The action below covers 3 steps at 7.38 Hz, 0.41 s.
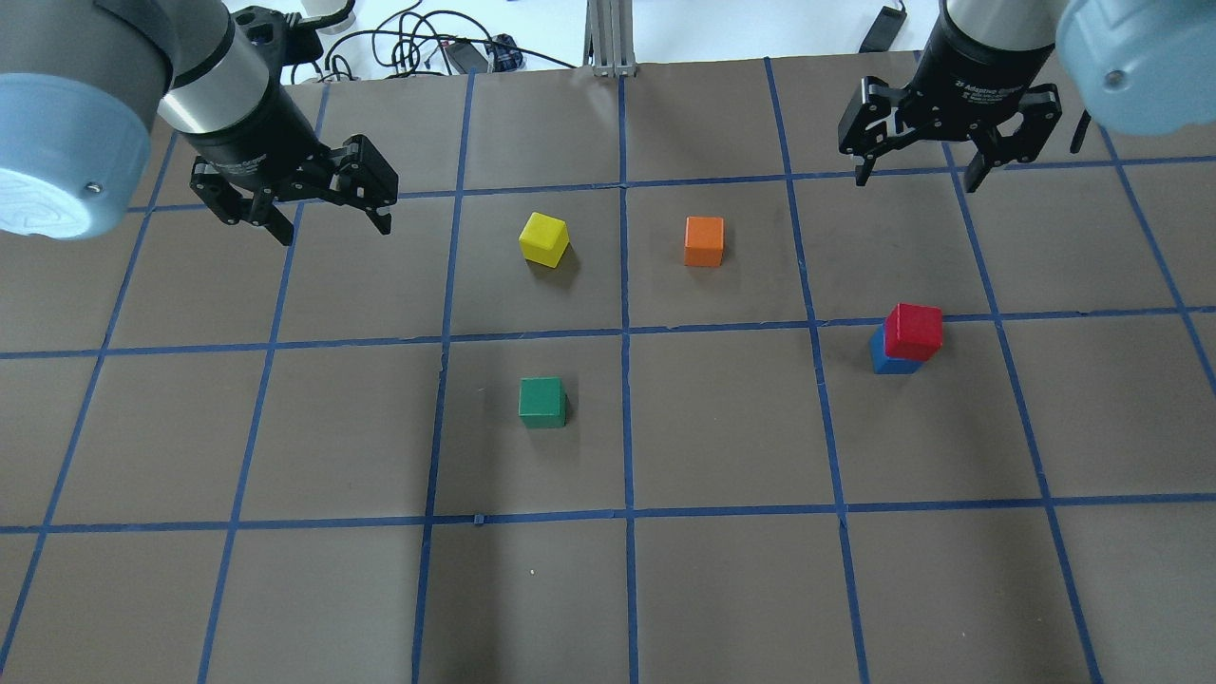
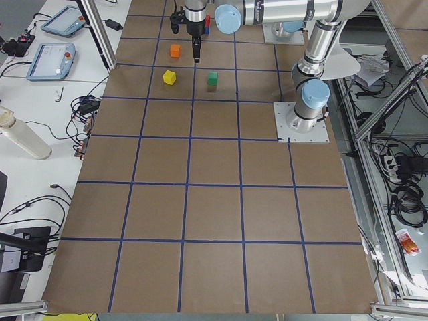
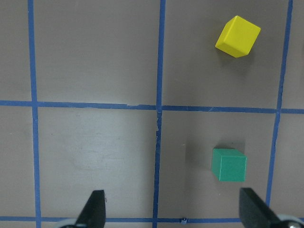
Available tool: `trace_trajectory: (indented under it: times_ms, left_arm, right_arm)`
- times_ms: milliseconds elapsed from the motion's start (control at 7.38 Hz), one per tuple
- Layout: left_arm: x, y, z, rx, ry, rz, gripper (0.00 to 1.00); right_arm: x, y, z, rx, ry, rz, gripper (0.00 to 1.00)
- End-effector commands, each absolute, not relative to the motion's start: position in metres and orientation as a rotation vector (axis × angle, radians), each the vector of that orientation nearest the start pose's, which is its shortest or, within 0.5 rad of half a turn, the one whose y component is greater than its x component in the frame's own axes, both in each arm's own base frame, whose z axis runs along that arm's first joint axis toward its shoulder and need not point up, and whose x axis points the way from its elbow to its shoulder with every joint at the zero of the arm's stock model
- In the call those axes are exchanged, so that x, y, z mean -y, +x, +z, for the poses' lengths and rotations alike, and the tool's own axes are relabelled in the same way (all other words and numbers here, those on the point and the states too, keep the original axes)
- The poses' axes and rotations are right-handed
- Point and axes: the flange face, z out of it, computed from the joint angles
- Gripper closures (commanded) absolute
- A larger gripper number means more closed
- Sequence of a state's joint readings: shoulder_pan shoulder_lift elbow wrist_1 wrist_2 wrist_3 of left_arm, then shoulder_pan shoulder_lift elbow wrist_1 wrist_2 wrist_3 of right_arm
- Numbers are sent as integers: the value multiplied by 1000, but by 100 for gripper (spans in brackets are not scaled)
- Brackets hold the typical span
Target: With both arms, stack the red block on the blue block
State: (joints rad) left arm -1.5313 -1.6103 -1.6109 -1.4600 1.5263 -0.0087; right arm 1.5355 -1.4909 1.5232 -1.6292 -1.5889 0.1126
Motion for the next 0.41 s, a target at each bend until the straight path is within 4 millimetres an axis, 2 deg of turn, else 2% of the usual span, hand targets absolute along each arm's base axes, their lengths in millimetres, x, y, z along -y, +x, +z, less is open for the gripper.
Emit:
trace_trajectory:
  times_ms: [0,271]
  left_arm:
    - [515,-117,457,-3184,-82,-52,0]
    - [514,-117,457,-3184,-72,-53,0]
  right_arm:
    - [531,113,477,-3146,232,-42,0]
    - [530,113,477,-3146,232,-40,0]
